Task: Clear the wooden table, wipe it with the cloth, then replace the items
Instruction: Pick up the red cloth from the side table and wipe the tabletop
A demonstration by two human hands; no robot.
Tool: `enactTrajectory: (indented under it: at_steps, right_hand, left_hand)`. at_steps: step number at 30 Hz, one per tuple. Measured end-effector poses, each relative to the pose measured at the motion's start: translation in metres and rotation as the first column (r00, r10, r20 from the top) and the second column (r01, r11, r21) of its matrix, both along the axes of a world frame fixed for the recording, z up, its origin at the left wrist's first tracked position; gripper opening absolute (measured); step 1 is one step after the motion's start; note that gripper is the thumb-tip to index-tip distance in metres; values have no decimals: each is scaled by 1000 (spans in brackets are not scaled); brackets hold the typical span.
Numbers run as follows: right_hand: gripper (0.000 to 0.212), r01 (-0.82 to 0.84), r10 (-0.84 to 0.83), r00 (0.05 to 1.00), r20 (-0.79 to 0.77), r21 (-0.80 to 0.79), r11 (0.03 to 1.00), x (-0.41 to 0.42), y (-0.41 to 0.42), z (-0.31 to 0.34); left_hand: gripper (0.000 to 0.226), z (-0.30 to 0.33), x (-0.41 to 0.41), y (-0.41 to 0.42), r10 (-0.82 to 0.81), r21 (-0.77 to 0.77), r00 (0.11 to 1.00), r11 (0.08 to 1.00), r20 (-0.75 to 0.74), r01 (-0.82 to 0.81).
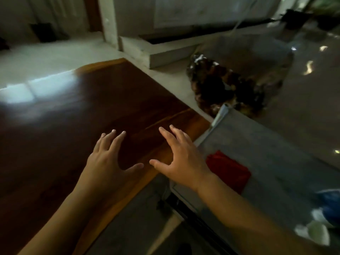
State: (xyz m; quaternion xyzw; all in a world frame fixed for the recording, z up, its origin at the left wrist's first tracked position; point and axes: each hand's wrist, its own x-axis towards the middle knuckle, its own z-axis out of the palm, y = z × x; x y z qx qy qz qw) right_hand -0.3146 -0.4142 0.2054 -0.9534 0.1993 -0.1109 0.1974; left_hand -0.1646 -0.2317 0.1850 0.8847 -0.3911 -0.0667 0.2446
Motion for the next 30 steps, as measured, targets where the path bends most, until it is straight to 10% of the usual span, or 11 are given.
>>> enactTrajectory:
  at_steps: [15, 30]
  right_hand:
    - [79, 484, -489, 872, -33, 211, 849, -200, -185, -75]
    - [71, 682, -628, 724, -284, 425, 595, -201, -222, -159]
  left_hand:
    - [91, -26, -148, -249, -332, 155, 934, 924, -134, 350]
    - [71, -110, -153, -339, -380, 338, 900, 836, -216, 434]
